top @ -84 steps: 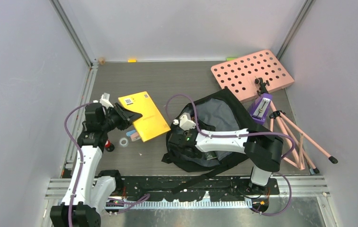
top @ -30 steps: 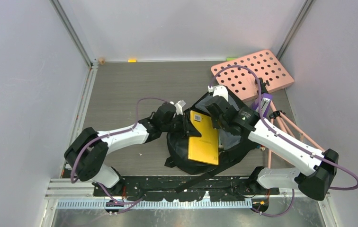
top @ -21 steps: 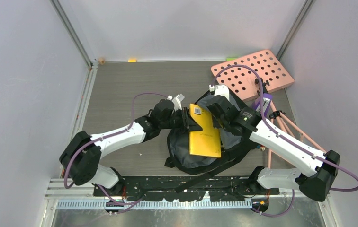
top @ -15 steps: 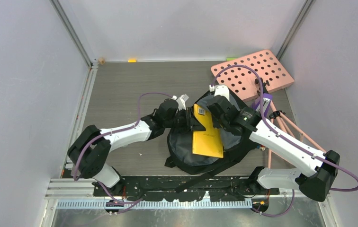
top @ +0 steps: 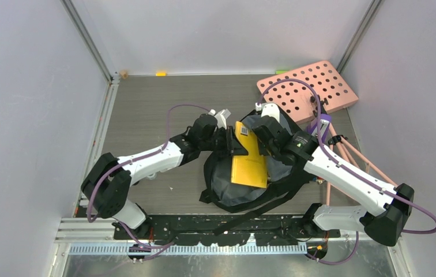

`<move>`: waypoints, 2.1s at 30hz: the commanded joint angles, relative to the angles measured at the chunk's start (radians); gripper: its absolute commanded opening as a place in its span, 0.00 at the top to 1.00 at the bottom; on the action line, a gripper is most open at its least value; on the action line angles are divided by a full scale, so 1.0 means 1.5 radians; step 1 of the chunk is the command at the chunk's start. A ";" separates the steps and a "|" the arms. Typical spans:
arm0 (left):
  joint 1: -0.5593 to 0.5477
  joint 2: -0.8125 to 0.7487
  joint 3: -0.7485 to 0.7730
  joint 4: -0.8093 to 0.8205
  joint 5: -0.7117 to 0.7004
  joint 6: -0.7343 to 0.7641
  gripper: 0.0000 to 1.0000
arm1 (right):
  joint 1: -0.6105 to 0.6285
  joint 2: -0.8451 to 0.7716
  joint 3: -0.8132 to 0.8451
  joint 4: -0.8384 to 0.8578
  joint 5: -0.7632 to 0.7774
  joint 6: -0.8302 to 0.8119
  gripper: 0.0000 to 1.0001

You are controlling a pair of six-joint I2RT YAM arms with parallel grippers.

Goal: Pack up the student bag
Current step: Place the book in the student bag.

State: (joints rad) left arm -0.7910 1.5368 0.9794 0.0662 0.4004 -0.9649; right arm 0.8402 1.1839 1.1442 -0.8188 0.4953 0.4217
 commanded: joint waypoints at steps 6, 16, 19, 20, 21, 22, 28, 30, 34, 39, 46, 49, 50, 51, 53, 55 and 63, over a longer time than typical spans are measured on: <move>0.031 -0.051 0.064 0.089 -0.018 0.065 1.00 | 0.009 -0.026 0.006 0.061 -0.038 0.028 1.00; 0.022 0.042 0.009 0.373 0.027 -0.174 1.00 | 0.008 -0.027 0.001 0.078 -0.038 0.047 0.99; 0.008 0.062 -0.010 0.428 0.011 -0.219 1.00 | 0.008 -0.027 -0.002 0.085 -0.039 0.055 1.00; 0.003 0.067 -0.015 0.440 0.006 -0.228 1.00 | 0.008 -0.026 -0.002 0.087 -0.039 0.057 1.00; -0.003 0.073 -0.018 0.451 -0.001 -0.233 1.00 | 0.008 -0.026 -0.003 0.088 -0.039 0.058 0.99; -0.007 0.079 -0.020 0.460 -0.005 -0.237 1.00 | 0.008 -0.027 -0.005 0.093 -0.040 0.060 0.99; -0.030 0.119 -0.029 0.454 -0.040 -0.198 1.00 | 0.009 -0.025 -0.016 0.105 -0.024 0.065 1.00; -0.035 0.130 -0.043 0.455 -0.067 -0.186 1.00 | 0.008 -0.028 -0.019 0.106 -0.011 0.068 1.00; -0.055 0.149 -0.065 0.468 -0.117 -0.164 1.00 | 0.009 -0.033 -0.024 0.112 0.012 0.076 0.99; -0.092 0.178 -0.049 0.477 -0.152 -0.134 1.00 | 0.009 -0.032 -0.024 0.124 0.016 0.079 1.00; -0.122 0.217 -0.039 0.474 -0.215 -0.105 0.91 | 0.009 -0.036 -0.029 0.131 0.040 0.081 1.00; -0.122 0.213 -0.047 0.459 -0.226 -0.093 0.69 | 0.008 -0.042 -0.034 0.133 0.051 0.082 1.00; -0.122 0.207 -0.049 0.452 -0.226 -0.087 0.61 | 0.009 -0.046 -0.037 0.133 0.056 0.082 0.99; -0.122 0.199 -0.051 0.441 -0.228 -0.079 0.56 | 0.009 -0.047 -0.039 0.134 0.058 0.082 0.99; -0.122 0.179 -0.048 0.399 -0.234 -0.058 0.45 | 0.009 -0.052 -0.040 0.135 0.063 0.082 1.00; -0.122 0.152 -0.047 0.345 -0.247 -0.033 0.38 | 0.009 -0.055 -0.041 0.135 0.067 0.082 1.00; -0.123 0.066 -0.095 0.211 -0.326 -0.029 0.25 | 0.009 -0.057 -0.043 0.135 0.074 0.076 1.00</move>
State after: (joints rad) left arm -0.9714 1.7031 0.8642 0.4625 -0.0204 -1.0393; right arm 0.8490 1.1381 1.0622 -0.7200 0.5507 0.5224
